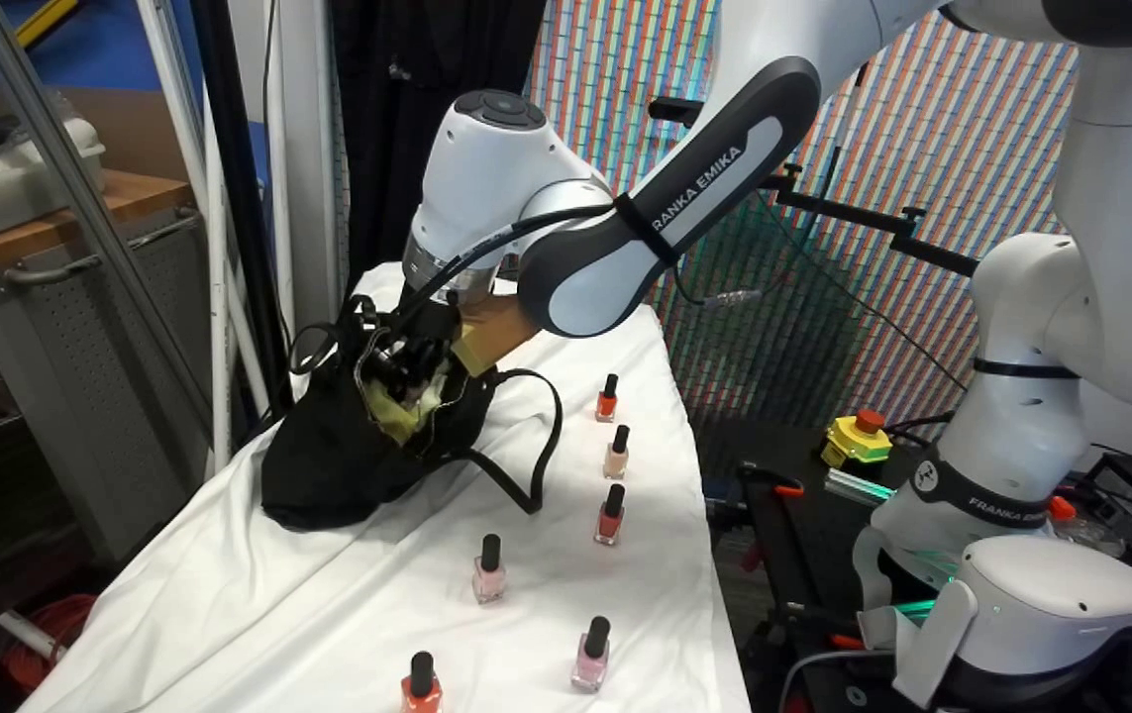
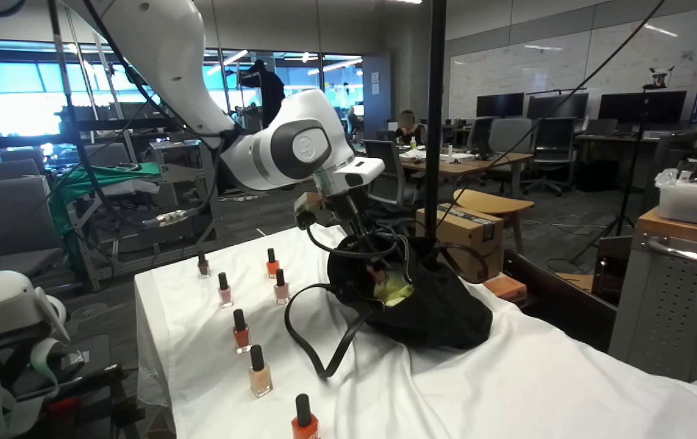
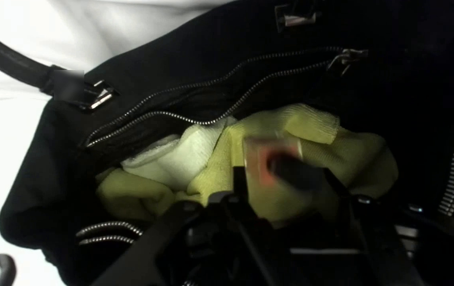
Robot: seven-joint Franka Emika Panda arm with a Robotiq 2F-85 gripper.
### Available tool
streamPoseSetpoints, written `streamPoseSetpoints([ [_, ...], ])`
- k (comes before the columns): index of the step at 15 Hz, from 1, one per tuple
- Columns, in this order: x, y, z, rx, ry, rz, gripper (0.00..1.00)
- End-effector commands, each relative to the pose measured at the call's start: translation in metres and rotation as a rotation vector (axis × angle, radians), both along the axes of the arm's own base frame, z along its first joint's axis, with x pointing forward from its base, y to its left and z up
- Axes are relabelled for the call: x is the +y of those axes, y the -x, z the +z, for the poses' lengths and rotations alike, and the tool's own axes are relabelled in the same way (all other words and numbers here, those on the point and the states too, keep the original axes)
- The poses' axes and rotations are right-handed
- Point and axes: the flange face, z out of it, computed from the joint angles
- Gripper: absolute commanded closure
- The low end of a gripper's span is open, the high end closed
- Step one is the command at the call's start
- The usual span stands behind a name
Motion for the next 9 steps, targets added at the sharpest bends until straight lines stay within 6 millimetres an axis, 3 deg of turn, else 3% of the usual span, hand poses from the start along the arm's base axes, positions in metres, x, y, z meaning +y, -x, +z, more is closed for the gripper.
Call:
streamPoseSetpoints([
  [1, -0.007, -0.005, 0.004, -0.040, 0.014, -0.024, 0.16],
  [3, -0.014, 0.001, 0.006, -0.037, 0.025, -0.029, 0.03],
  [6, -0.025, 0.015, 0.012, -0.013, 0.023, -0.032, 0.00],
  [9, -0.029, 0.054, 0.025, 0.074, -0.003, 0.008, 0.00],
])
